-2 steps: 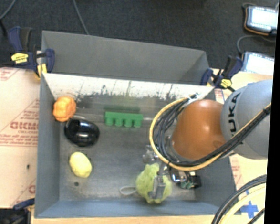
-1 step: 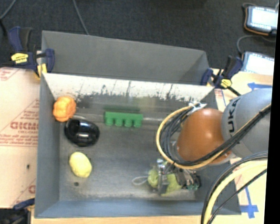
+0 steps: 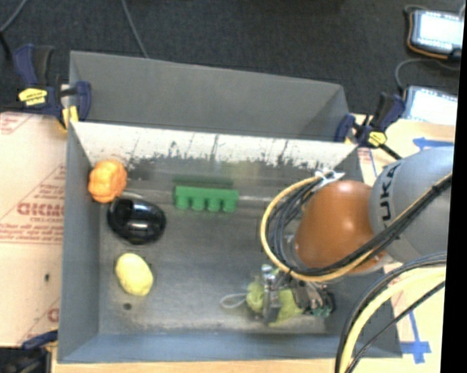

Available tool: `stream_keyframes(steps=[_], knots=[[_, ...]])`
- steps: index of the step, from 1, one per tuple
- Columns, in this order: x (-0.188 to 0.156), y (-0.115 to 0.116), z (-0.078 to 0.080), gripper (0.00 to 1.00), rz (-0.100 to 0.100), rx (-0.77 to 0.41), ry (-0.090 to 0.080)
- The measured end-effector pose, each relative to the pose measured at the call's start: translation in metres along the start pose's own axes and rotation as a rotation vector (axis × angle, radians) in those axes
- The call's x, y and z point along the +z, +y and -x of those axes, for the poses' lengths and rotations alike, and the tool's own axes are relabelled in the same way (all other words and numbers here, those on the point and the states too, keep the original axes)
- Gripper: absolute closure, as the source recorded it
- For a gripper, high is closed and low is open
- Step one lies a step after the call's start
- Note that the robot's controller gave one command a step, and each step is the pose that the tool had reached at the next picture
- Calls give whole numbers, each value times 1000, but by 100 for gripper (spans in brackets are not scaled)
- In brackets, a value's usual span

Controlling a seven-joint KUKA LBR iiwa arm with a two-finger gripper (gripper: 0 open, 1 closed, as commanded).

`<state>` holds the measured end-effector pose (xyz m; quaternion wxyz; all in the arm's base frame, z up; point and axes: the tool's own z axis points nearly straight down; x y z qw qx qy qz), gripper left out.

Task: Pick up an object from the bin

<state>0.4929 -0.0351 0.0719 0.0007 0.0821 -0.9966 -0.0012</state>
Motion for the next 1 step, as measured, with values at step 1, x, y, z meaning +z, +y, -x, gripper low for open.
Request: stream_keyframes(steps=[1], knots=[[-176,-20,23,100,-3,-11,-10]])
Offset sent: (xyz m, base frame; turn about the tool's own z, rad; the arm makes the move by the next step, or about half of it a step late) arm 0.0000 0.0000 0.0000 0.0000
